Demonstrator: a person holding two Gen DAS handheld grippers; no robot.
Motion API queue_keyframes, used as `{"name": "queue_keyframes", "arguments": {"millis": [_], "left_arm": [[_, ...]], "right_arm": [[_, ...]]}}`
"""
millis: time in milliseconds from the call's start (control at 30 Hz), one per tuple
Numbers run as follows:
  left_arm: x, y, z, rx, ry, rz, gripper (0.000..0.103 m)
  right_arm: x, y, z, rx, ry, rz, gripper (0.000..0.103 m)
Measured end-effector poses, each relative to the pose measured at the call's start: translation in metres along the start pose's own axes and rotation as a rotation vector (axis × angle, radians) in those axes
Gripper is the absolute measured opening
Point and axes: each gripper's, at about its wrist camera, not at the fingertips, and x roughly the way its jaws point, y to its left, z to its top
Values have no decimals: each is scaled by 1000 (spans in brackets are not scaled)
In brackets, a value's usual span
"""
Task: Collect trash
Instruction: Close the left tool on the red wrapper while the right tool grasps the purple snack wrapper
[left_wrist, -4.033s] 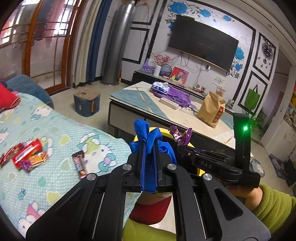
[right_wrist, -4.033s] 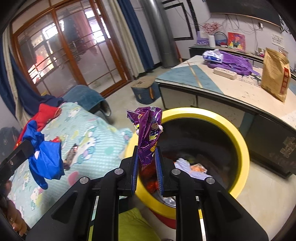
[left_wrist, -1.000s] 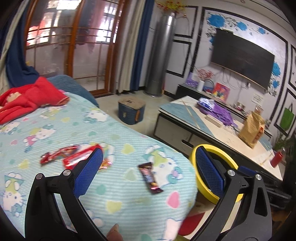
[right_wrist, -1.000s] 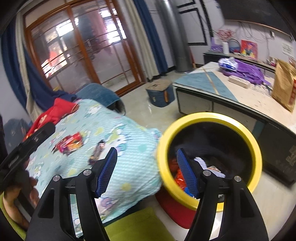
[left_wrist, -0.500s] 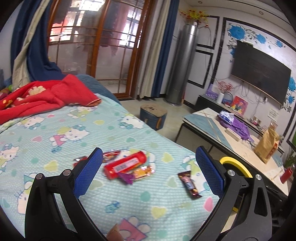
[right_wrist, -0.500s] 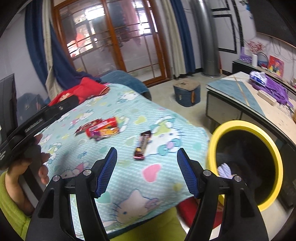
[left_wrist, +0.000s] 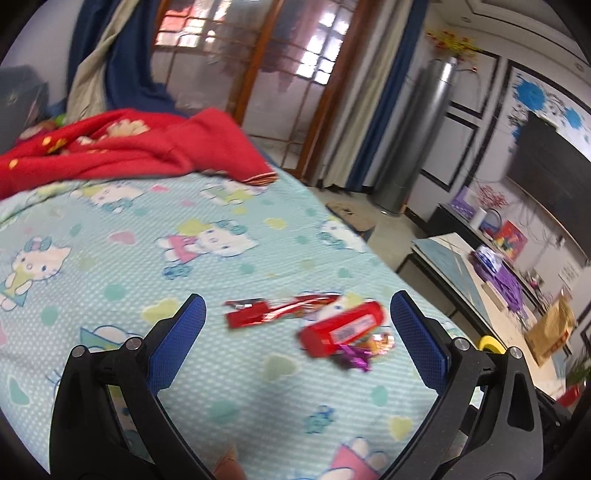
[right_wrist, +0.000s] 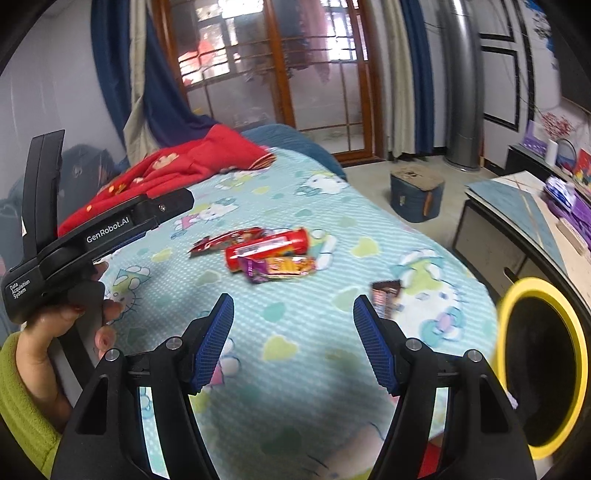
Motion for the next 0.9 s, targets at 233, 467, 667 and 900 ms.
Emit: {"name": "queue_keyframes", "arguments": {"millis": [233, 467, 667, 900], "left_arm": [[10, 35, 0, -98, 31, 4, 78], [29, 51, -4, -180, 83, -34, 65], [45, 54, -6, -233, 127, -81, 60], [65, 56, -14, -297, 187, -129, 43]], "right_arm": [[39, 21, 12, -72, 49, 17, 63], [75, 32, 20, -138, 110, 5, 60], [97, 35, 21, -157, 144, -9, 47], [103, 31, 17, -136, 156, 14, 22]]}}
